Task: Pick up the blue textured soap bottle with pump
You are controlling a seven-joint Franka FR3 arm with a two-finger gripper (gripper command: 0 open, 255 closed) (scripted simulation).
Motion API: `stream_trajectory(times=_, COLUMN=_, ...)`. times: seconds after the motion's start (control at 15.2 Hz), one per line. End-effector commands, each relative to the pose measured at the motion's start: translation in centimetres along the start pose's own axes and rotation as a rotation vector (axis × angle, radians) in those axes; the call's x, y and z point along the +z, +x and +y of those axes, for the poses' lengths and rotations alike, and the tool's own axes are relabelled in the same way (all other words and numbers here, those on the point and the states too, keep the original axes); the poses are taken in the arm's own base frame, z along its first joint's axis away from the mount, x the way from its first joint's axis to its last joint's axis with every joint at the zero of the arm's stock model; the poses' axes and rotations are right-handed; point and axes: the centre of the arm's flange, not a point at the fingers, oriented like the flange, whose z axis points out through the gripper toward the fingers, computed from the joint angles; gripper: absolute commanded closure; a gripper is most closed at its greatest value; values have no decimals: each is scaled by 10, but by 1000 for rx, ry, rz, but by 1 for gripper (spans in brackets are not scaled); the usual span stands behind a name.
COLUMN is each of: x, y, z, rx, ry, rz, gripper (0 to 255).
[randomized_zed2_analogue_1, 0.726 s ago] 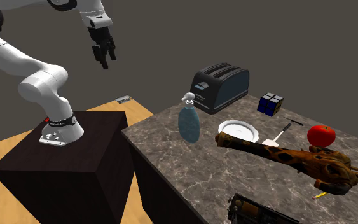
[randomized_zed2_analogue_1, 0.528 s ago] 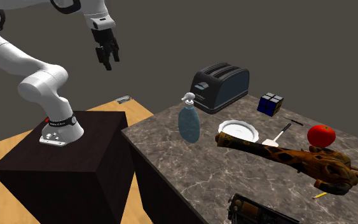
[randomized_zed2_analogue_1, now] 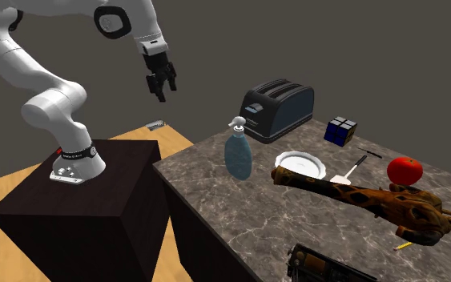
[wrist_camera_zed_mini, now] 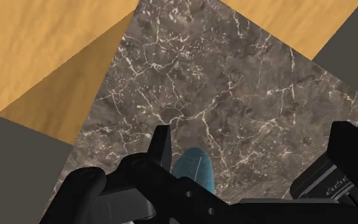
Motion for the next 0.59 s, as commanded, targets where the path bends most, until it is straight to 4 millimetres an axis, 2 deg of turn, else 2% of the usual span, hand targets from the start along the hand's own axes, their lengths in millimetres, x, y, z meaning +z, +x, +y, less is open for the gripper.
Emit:
stream_trajectory(times=0.0, x=19, y=18, z=-4, rx=43, ry=-7, rz=27, gripper=0)
stream_trajectory(times=0.53, x=78, y=91, z=-9, rx=210, ry=-39, rz=126, gripper=0)
